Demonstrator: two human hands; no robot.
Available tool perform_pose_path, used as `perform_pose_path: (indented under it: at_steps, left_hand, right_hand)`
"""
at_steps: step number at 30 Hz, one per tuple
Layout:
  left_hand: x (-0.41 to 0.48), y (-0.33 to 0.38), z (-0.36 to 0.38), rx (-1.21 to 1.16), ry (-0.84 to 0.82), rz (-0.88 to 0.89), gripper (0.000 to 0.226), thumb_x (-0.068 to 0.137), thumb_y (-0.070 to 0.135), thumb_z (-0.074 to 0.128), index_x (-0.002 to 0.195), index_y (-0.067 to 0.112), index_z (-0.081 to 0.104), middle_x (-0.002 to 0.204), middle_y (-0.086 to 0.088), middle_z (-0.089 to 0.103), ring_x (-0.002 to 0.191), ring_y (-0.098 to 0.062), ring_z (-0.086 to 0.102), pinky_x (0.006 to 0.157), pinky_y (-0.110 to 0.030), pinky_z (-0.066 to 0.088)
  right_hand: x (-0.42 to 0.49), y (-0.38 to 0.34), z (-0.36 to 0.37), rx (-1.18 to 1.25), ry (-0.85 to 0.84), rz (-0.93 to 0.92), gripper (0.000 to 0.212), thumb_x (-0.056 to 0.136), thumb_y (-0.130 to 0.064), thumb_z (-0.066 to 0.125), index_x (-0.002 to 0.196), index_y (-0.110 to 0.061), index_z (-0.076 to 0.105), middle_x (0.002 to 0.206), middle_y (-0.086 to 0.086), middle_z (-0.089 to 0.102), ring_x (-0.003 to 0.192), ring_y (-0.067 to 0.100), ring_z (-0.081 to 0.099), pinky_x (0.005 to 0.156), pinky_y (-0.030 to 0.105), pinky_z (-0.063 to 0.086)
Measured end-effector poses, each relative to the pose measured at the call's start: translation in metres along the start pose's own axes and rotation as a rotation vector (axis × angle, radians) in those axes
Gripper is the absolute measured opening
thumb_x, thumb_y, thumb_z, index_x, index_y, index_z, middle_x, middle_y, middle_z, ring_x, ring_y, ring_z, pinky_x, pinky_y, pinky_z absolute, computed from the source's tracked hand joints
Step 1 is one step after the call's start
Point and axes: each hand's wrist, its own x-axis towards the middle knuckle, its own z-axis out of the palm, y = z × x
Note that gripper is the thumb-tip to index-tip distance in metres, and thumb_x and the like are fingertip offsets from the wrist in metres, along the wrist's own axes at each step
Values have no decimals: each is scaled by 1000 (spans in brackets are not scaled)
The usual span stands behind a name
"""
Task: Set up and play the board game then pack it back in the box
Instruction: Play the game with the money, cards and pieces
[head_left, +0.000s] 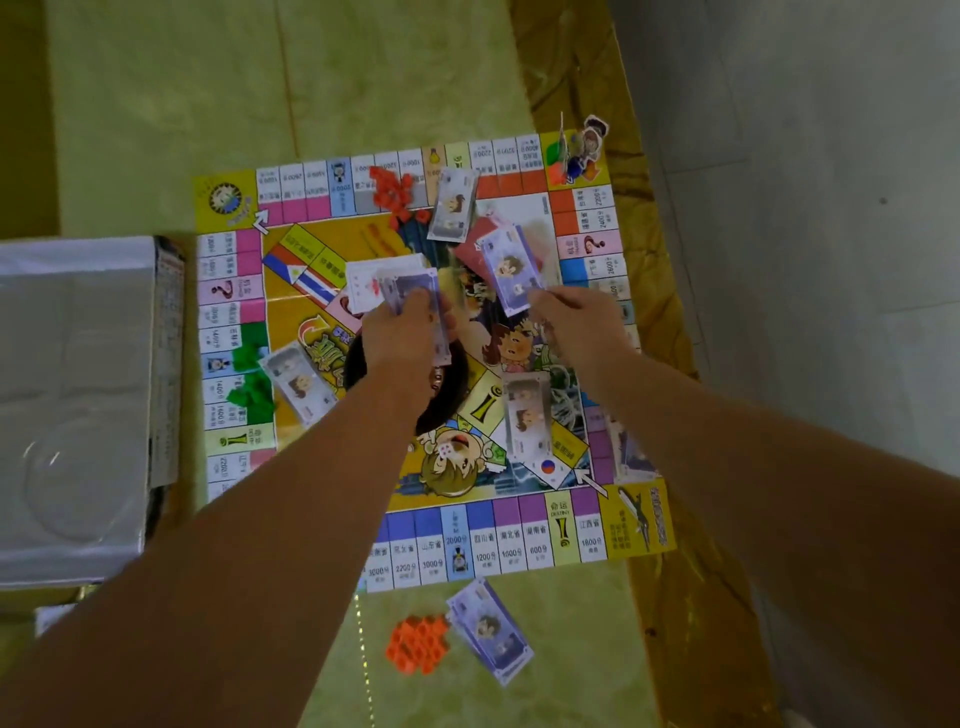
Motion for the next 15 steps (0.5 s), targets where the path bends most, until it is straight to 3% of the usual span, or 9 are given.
perform_pose_path:
  at_steps: [4,7,10,13,15]
  left_hand:
    - [21,11,-17,13,17,-35,18,95,21,54,96,7,66,93,-13,72,73,-26,66,70,-38,58]
    - [29,13,-24,-35,4,-59,15,95,18,54,83,14,62,85,-11,72,69,-24,66,72,-39,58]
    - [31,16,-28,-139,-44,-65,14,95,14,55,82,12,61,68,-6,70,58,-20,66,67,-36,58]
    - [33,18,-31,-163,-61,-76,12,94,12,56,84,12,60,75,-8,69,56,-18,65,60,-32,58]
    - [34,17,-34,-164,-55,-88,8,94,13,57,86,11,60,82,-13,69,60,-20,66,66,-38,60]
  right_hand:
    - [18,-23,32,94,12,35,21,91,-21,64,71,-16,68,76,12,64,52,13,43,51,25,37]
    - [30,-36,53,111,-2,66,23,90,-20,65,68,-16,68,74,8,66,50,12,44,51,24,38]
    - [40,-50,66,128,20,99,20,90,-19,66,71,-13,68,67,4,63,46,8,44,45,19,37]
    - [51,-59,73,149,18,135,18,91,-16,63,74,-8,66,63,3,60,46,9,44,46,19,38]
    - [56,-57,76,74,39,162,19,88,-13,62,70,-10,63,65,5,60,49,11,45,49,22,38]
